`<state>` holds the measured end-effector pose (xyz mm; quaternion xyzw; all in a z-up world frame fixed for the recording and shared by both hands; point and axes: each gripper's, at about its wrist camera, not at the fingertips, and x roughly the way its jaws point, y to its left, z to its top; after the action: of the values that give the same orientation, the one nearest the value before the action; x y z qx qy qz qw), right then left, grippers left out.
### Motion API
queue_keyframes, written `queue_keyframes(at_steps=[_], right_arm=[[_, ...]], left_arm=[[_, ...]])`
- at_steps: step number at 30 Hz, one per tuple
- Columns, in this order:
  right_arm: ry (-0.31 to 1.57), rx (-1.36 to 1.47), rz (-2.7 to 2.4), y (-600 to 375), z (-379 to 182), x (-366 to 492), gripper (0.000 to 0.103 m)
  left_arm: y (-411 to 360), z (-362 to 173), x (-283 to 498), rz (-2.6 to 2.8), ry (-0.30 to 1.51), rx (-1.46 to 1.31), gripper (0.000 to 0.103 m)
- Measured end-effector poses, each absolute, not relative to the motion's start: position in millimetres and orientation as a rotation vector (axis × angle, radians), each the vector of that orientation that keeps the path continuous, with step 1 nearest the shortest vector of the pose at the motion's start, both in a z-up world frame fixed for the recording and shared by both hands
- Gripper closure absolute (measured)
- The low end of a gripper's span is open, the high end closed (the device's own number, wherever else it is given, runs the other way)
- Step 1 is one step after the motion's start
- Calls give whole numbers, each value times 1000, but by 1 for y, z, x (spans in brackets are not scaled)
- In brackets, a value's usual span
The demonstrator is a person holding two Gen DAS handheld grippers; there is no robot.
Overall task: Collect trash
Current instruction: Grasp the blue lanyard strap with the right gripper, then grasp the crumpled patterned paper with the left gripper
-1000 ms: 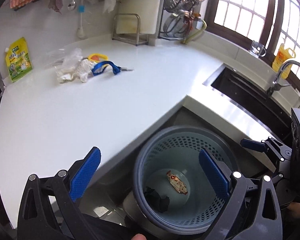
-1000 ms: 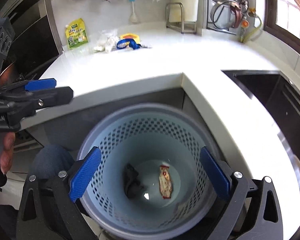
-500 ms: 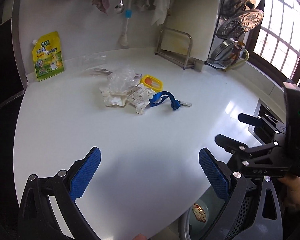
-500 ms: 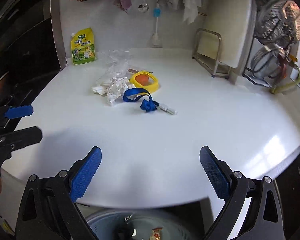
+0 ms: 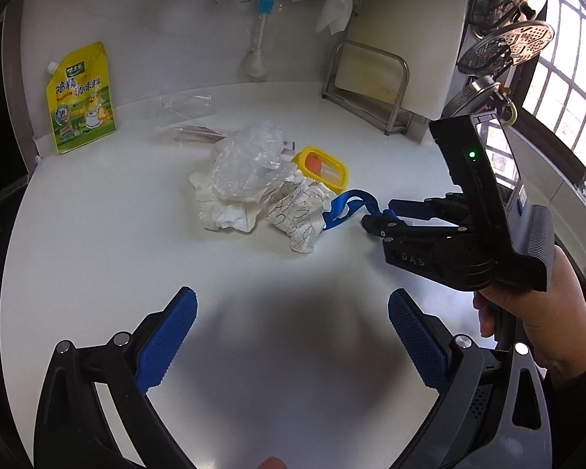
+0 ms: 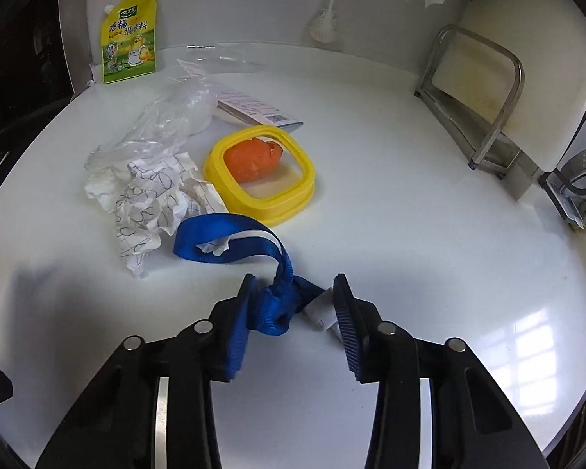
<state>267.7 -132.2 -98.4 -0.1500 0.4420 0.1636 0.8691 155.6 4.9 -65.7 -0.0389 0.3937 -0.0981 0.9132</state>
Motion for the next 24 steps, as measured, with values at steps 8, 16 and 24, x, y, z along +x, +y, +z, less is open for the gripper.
queue_keyframes(at_steps=[8, 16, 24], right_arm=[[879, -194, 372, -170, -81, 242, 90], [797, -62, 367, -226, -55, 188, 90], [748, -37, 404, -230, -41, 150, 89]], left_arm=[[-16, -74, 175, -241, 798, -103, 8], [-50, -81, 206, -223, 800, -37, 11], [-57, -96, 240, -130, 837, 15, 28]])
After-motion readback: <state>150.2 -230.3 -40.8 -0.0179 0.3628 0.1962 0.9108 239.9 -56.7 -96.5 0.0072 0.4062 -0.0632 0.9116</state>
